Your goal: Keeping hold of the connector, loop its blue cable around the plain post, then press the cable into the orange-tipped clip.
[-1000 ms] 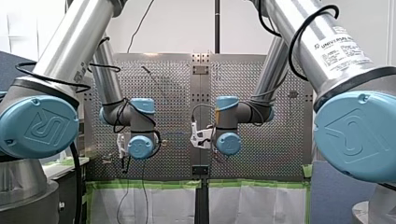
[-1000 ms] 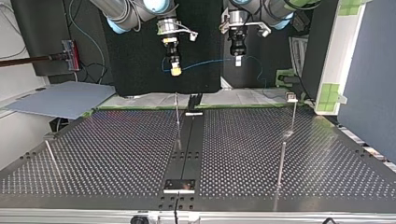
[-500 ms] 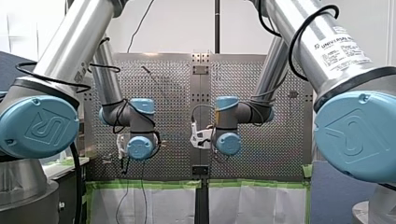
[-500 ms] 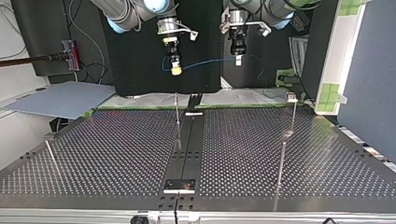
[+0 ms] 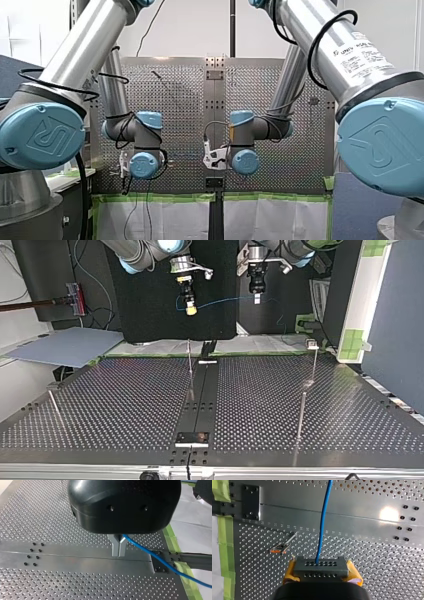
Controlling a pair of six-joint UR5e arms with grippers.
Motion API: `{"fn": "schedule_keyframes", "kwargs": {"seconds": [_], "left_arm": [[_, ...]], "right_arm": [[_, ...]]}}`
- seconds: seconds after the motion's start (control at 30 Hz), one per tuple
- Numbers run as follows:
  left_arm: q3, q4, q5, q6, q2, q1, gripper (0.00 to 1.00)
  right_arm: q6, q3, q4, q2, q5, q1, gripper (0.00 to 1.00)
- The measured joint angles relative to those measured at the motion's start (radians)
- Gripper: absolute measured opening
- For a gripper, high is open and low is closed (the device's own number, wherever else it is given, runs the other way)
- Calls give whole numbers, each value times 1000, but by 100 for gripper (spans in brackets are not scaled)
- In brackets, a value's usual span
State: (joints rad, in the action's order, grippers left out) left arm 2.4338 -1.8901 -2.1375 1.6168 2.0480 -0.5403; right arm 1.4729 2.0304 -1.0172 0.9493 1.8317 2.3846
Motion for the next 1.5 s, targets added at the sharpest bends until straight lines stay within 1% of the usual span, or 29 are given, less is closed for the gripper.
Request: {"fn": "schedule_keyframes", "kwargs": {"seconds": [1.1,1.2,1.23,1.3,1.33,1.4,1.5], "left_arm": [[-3,-3,-3,-3,-3,-3,0],[-17,-19,-19,-13,-19,-19,0],[-22,-29,-29,-11,-28,-28,0],[-27,-45,-45,-5,-45,-44,0],[-29,-56,-56,-3,-56,-51,0],[-33,-73,-73,-1,-72,-57,0],[-40,-100,-100,2,-100,-57,0]], "right_arm": [[2,-2,2,-2,2,2,0],[20,-20,20,-13,20,20,0],[31,-31,31,-11,31,31,0],[49,-49,49,-1,49,43,0],[61,-61,61,7,61,48,0],[78,-78,78,22,75,52,0],[107,-107,107,49,75,49,0]]}}
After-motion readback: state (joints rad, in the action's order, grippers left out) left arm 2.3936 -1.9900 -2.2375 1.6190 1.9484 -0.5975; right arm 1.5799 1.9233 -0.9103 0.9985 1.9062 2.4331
